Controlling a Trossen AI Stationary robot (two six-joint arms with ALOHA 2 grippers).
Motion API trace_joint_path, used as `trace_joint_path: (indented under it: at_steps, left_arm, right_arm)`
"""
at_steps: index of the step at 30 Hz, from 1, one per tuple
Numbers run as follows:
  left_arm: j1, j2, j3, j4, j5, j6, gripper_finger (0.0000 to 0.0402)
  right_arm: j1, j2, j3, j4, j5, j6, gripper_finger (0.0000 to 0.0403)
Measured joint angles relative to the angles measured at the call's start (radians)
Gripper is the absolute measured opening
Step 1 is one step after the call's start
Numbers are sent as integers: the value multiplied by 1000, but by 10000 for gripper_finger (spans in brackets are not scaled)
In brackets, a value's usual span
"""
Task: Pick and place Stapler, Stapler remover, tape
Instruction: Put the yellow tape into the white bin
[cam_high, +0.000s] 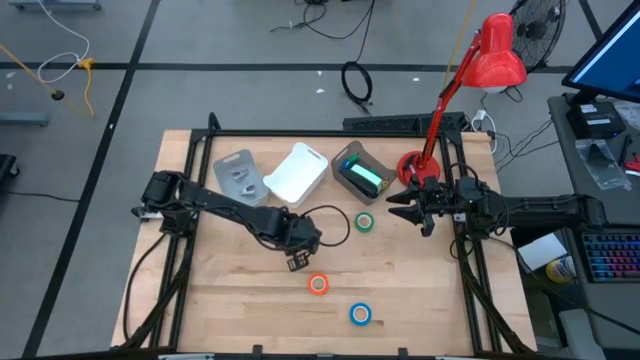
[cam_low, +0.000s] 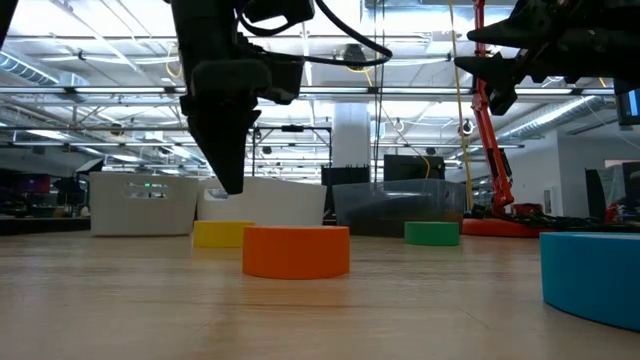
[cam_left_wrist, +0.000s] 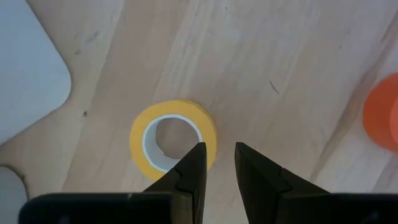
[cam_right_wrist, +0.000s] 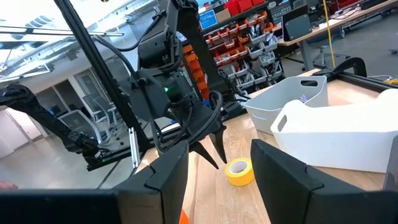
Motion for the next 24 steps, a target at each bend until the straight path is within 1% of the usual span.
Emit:
trace_joint_path:
  at_steps: [4, 11, 18, 21, 24]
  left_arm:
    - [0, 0, 0, 11, 2, -8, 88]
    - [0, -1, 0, 76, 3, -39, 88]
    - [-1, -1, 0, 78, 6, -73, 88]
    - [-1, -1, 0, 79, 33, -75, 88]
    - [0, -1, 0, 83, 39, -92, 88]
  right_arm:
    - [0, 0, 0, 0, 0, -15, 167]
    - [0, 0, 0, 0, 4, -18, 167]
    - [0, 0, 0, 0, 4, -18, 167]
    - [0, 0, 0, 0, 4, -18, 167]
    - [0, 0, 1, 0, 4, -18, 167]
